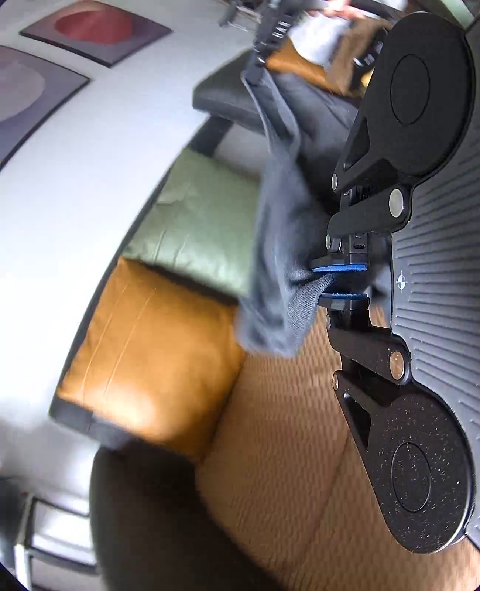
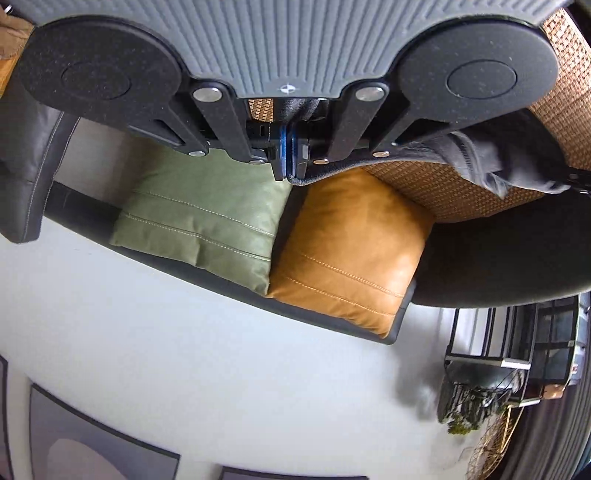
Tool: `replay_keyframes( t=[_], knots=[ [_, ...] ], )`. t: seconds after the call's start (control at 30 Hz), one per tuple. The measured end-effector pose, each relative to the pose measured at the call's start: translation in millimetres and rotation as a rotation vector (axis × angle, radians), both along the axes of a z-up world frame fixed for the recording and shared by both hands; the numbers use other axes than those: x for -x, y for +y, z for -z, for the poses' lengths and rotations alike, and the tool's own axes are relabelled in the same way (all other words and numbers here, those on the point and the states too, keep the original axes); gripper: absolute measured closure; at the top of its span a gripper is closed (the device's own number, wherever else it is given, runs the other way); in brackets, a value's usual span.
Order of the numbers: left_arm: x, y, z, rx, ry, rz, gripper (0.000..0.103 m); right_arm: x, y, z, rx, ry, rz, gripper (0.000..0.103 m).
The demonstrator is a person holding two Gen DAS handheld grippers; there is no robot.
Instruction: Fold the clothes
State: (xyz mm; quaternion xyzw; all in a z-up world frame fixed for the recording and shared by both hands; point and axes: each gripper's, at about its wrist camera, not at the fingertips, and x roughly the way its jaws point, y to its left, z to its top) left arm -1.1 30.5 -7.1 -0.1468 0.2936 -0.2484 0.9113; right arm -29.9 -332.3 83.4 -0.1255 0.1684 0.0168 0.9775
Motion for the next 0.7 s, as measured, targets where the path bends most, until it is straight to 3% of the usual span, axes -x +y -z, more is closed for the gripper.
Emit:
replay_keyframes(
  t=[0.1,0.27,0.43,0.47,0.5,0.53,0.6,0.7],
  knots=[
    [16,21,14,-0.084,0.030,-0.038,0.097,-1,0,6,-0.023,0.030,-0.009,0.100],
    [31,35,74,-0.243,0.162,-0.071,0.097,-1,13,39,-0.008,0.129,-0.042,0.100],
    [38,39,128,-0.300,0.305,-0.046,0.094,-9,10,80,-0.018,0.249,-0.031,0.100],
    [39,37,134,-0.314,0.320,-0.033,0.090,-10,9,89,-0.010,0.277,-0.024,0.100],
    [42,35,136,-0.336,0.317,-0.016,0.077,-12,8,98,-0.002,0.306,-0.017,0.100],
    [45,33,138,-0.357,0.312,0.002,0.055,-12,5,106,-0.006,0.336,-0.012,0.100],
    [55,36,134,-0.382,0.294,0.037,0.036,-13,-4,122,-0.033,0.394,-0.007,0.100],
    [64,47,122,-0.346,0.286,0.066,0.034,-14,-18,144,-0.082,0.475,0.004,0.100]
  ],
)
